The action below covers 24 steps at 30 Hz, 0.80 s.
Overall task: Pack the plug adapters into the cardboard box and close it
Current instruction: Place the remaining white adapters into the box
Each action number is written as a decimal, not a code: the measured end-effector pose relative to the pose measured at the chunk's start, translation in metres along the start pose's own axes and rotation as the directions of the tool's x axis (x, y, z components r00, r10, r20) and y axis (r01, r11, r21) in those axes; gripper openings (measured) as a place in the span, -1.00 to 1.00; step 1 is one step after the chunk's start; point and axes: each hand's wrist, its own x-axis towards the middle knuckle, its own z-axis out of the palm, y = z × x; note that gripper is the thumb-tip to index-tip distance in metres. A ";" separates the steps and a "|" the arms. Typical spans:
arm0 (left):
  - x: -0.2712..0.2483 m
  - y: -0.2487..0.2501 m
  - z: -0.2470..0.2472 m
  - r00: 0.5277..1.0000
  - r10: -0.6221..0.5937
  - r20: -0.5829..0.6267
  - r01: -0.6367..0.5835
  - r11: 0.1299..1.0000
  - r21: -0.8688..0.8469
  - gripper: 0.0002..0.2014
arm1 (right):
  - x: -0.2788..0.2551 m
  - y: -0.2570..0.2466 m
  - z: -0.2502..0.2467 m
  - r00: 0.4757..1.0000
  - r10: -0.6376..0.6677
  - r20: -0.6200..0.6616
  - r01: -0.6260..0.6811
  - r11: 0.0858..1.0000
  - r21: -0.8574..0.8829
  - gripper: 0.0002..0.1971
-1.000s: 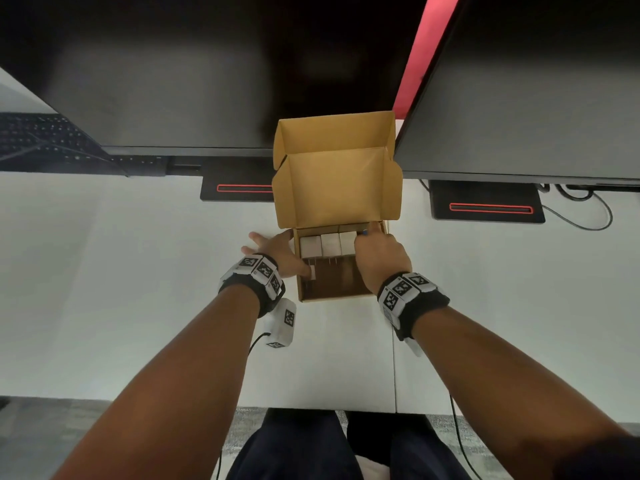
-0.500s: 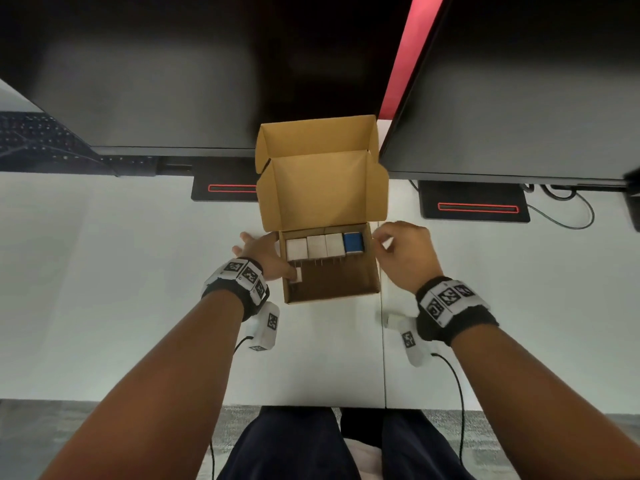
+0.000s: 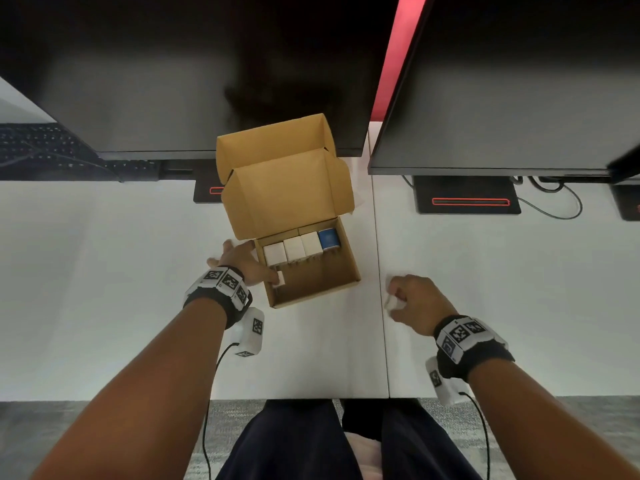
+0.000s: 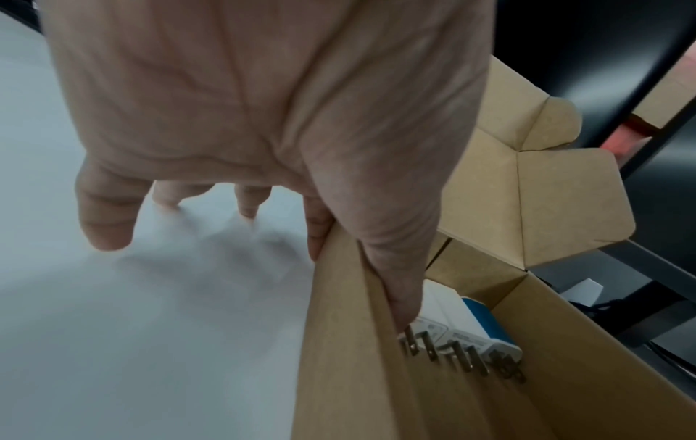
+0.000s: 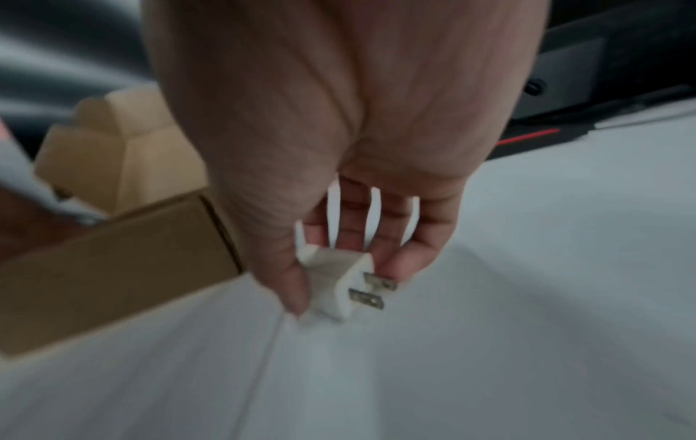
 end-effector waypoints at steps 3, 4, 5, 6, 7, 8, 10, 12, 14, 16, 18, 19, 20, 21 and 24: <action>-0.001 -0.008 -0.001 1.000 -0.002 -0.007 0.002 1.000 -0.016 -0.11 | 0.002 -0.012 -0.008 0.988 -0.006 -0.157 0.036 0.981 0.191 -0.68; -0.001 -0.011 -0.001 1.000 -0.005 -0.011 0.005 1.000 -0.021 -0.12 | 0.002 -0.019 -0.013 0.980 -0.021 -0.198 0.068 0.970 0.232 -0.66; -0.001 -0.014 -0.001 1.000 -0.007 -0.013 0.006 1.000 -0.029 -0.12 | 0.003 -0.028 -0.017 0.971 -0.048 -0.236 0.107 0.963 0.247 -0.64; -0.001 -0.016 -0.001 1.000 -0.010 -0.016 0.009 0.999 -0.033 -0.12 | 0.004 -0.038 -0.021 0.959 -0.082 -0.271 0.153 0.956 0.251 -0.64; -0.002 -0.018 -0.001 1.000 -0.013 -0.020 0.013 0.999 -0.040 -0.12 | 0.005 -0.049 -0.024 0.944 -0.123 -0.305 0.203 0.948 0.246 -0.66; -0.001 -0.021 -0.001 1.000 -0.020 -0.023 0.019 0.999 -0.049 -0.11 | 0.006 -0.061 -0.027 0.928 -0.167 -0.332 0.254 0.937 0.238 -0.70; -0.002 -0.025 0.000 0.999 -0.033 -0.026 0.031 0.997 -0.075 -0.09 | 0.010 -0.084 -0.028 0.897 -0.249 -0.365 0.341 0.915 0.215 -0.77; -0.004 -0.028 0.001 0.999 -0.042 -0.021 0.040 0.994 -0.098 -0.07 | 0.014 -0.110 -0.027 0.867 -0.317 -0.384 0.412 0.890 0.196 -0.81; -0.007 -0.029 0.002 0.999 -0.044 -0.011 0.043 0.993 -0.107 -0.02 | 0.020 -0.134 -0.022 0.848 -0.377 -0.372 0.458 0.874 0.159 -0.80; -0.007 -0.029 0.002 0.999 -0.044 -0.005 0.043 0.994 -0.101 0.03 | 0.029 -0.151 -0.012 0.866 -0.403 -0.295 0.453 0.882 0.126 -0.74; -0.003 -0.032 0.005 0.999 -0.035 -0.001 0.035 0.994 -0.104 0.07 | 0.040 -0.165 0.001 0.901 -0.391 -0.188 0.409 0.910 0.071 -0.71; 0.000 -0.033 0.006 1.000 -0.025 -0.004 0.024 0.995 -0.101 0.09 | 0.043 -0.170 0.007 0.916 -0.375 -0.140 0.384 0.923 0.038 -0.71; 0.001 -0.033 0.007 1.000 -0.018 -0.004 0.018 0.995 -0.101 0.12 | 0.047 -0.174 0.014 0.929 -0.356 -0.098 0.359 0.933 0.014 -0.71; 0.001 -0.034 0.007 1.000 -0.017 -0.004 0.017 0.993 -0.115 0.11 | 0.050 -0.176 0.020 0.939 -0.339 -0.064 0.339 0.941 -0.013 -0.72; -0.007 -0.032 0.004 0.999 -0.036 -0.008 0.034 0.984 -0.177 -0.08 | 0.055 -0.185 0.035 0.950 -0.313 0.000 0.311 0.943 -0.120 -0.84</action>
